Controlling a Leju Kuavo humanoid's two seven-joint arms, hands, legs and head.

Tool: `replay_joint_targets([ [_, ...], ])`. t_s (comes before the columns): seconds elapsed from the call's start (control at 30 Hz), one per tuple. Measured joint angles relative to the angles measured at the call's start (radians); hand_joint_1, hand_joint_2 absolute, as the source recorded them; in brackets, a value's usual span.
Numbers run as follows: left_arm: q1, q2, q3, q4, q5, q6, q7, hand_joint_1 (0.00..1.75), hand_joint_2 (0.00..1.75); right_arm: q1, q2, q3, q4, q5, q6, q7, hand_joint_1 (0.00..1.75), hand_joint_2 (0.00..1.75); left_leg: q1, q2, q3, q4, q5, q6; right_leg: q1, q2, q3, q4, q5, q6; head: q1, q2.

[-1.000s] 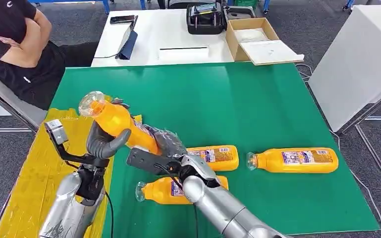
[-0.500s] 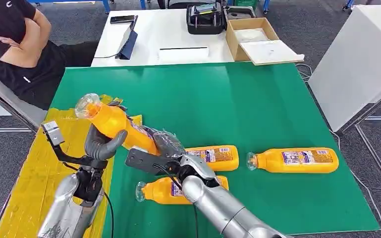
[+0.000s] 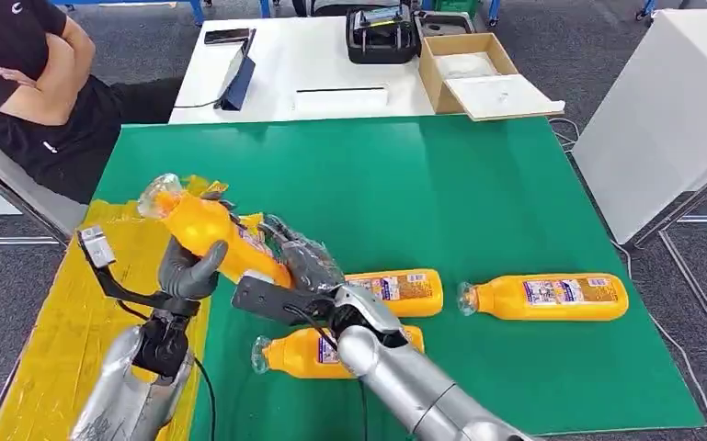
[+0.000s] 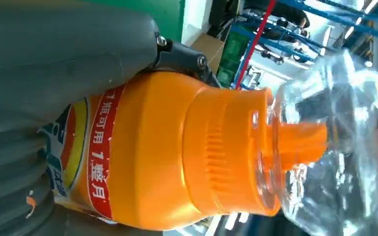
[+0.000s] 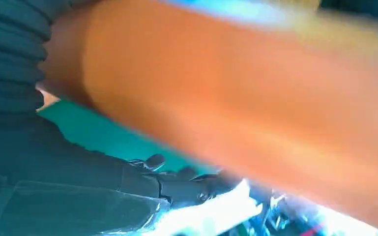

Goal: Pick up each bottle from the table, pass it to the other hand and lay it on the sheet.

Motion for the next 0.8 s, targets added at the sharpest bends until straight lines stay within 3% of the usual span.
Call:
replay_joint_targets([
  [0.23, -0.003, 0.035, 0.083, 0.067, 0.050, -0.016, 0.016, 1.75, 1.75, 0.058, -0.103, -0.101, -0.193, -0.002, 0.002, -0.001, 0.00, 0.00, 0.000, 0.001, 0.000, 0.000, 0.000, 0.000, 0.000, 0.000, -0.001, 0.000, 0.000, 0.000, 0.000, 0.000],
  [0.47, 0.013, 0.040, 0.107, 0.113, 0.056, -0.037, 0.001, 1.75, 1.75, 0.191, -0.237, -0.284, -0.550, 0.011, -0.005, -0.030, 0.00, 0.00, -0.001, -0.004, -0.003, 0.000, 0.000, 0.000, -0.001, -0.004, -0.001, 0.000, 0.000, 0.000, 0.000, 0.000],
  [0.67, 0.027, 0.040, 0.121, 0.121, 0.046, -0.027, -0.020, 1.75, 1.75, 0.244, -0.285, -0.375, -0.703, 0.015, -0.004, -0.059, 0.00, 0.00, -0.001, -0.004, -0.003, 0.000, 0.000, 0.000, -0.001, -0.004, -0.001, 0.000, 0.000, 0.000, 0.000, 0.000],
  [0.8, 0.073, 0.036, 0.150, 0.079, -0.053, 0.062, -0.076, 1.75, 1.75, 0.266, -0.308, -0.435, -0.752, -0.008, 0.005, -0.095, 0.00, 0.00, -0.001, -0.002, -0.002, 0.000, 0.000, 0.000, -0.001, -0.003, -0.002, 0.000, 0.000, 0.000, 0.000, 0.000],
])
